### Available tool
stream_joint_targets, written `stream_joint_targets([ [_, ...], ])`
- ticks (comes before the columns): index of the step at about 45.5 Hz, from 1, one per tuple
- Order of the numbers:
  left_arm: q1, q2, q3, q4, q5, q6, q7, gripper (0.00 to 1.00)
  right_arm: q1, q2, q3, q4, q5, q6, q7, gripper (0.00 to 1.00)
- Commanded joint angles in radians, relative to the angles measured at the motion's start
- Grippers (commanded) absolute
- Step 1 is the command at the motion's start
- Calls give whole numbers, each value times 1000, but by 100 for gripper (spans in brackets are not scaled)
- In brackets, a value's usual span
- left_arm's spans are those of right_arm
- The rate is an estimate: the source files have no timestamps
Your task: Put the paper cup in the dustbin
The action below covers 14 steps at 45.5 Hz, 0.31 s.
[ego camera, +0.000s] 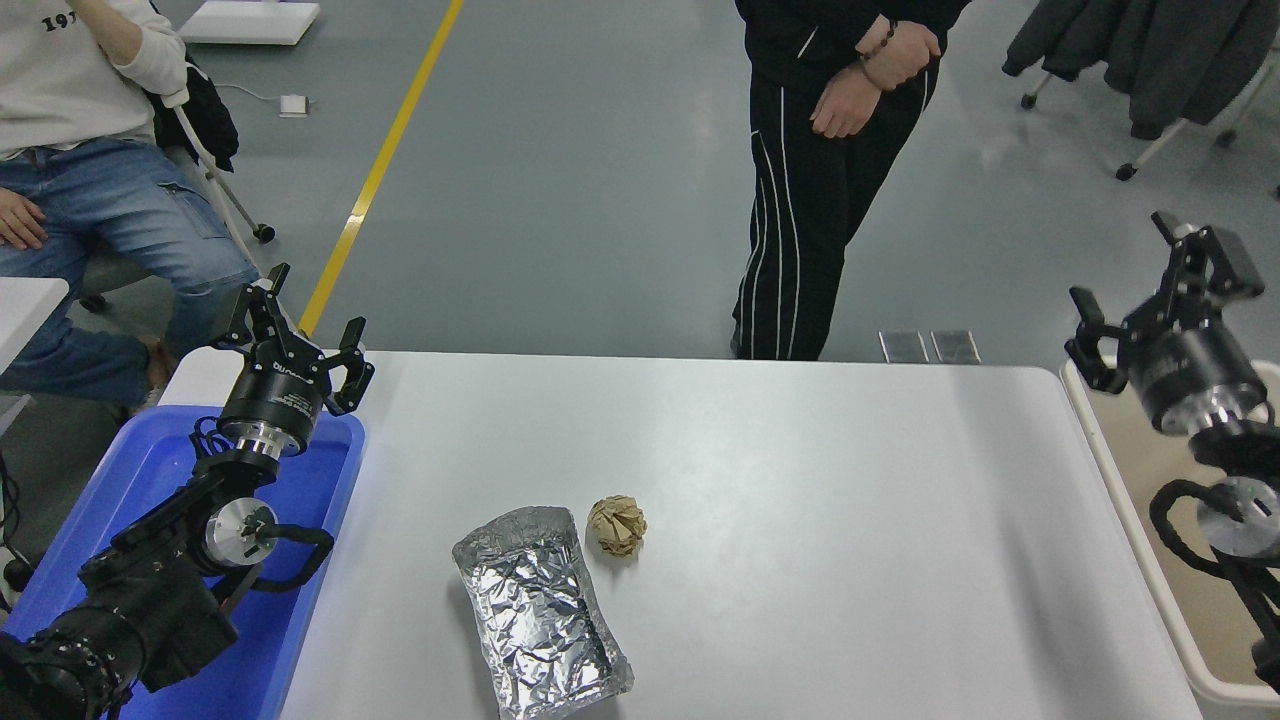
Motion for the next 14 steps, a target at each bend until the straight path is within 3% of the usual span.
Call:
stream_joint_targets([
  [1,0,0,0,1,0,0,0,100,-72,76,18,10,-2,23,3,99],
  [14,0,0,0,-1,0,0,0,100,-54,89,24,-1,-11,21,3,99],
])
